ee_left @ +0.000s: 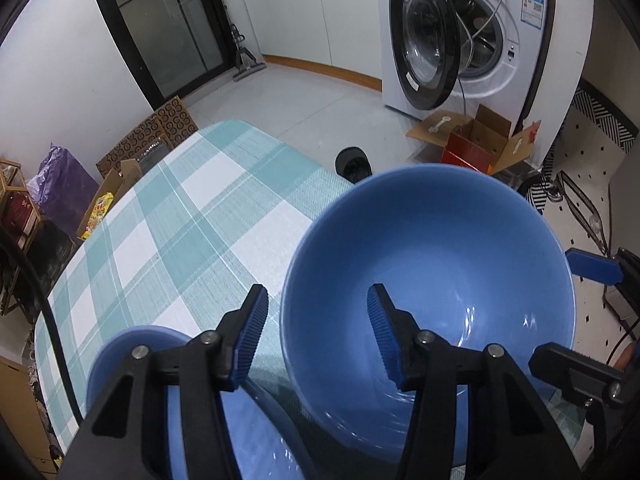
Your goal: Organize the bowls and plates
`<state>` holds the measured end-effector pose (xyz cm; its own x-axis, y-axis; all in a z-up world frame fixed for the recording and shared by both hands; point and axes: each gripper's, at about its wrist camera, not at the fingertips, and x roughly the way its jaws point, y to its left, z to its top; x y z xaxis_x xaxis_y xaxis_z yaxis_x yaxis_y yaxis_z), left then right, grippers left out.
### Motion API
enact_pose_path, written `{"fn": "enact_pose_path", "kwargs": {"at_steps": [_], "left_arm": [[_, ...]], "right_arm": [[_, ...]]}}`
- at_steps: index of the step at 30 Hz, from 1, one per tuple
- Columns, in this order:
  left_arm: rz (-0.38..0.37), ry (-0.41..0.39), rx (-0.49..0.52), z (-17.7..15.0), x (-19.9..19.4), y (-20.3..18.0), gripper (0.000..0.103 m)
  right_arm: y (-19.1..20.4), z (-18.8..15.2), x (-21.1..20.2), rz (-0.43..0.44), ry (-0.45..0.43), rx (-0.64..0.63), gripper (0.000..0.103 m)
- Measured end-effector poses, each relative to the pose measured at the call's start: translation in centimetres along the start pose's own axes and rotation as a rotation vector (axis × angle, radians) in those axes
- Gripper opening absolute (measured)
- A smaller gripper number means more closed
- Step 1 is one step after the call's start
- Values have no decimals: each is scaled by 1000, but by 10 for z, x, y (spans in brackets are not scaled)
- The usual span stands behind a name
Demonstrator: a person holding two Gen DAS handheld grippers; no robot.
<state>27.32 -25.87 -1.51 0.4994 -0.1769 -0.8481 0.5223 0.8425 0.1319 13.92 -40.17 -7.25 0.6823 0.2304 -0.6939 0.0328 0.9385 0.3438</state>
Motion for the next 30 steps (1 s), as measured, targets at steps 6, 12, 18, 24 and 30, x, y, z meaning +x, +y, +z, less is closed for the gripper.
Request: {"fn": "enact_pose_path", "kwargs": {"at_steps": [6, 12, 18, 24, 30], "left_arm": [[-6, 16, 21, -4, 0, -7, 44], [-34, 19, 33, -8, -4, -9, 44], [-55, 20, 33, -13, -6, -9, 44], [-60, 24, 37, -14, -8, -12, 44], [-83, 30, 34, -15, -7, -16, 44]], "right_arm": [[-4, 1, 2, -3, 6, 8, 102], [-3, 1, 0, -8, 5, 3, 102], [0, 1, -2, -6, 10, -11, 102], [-3, 2, -5, -6, 16, -16, 95], [-3, 1, -7, 4, 31, -27, 76]]}}
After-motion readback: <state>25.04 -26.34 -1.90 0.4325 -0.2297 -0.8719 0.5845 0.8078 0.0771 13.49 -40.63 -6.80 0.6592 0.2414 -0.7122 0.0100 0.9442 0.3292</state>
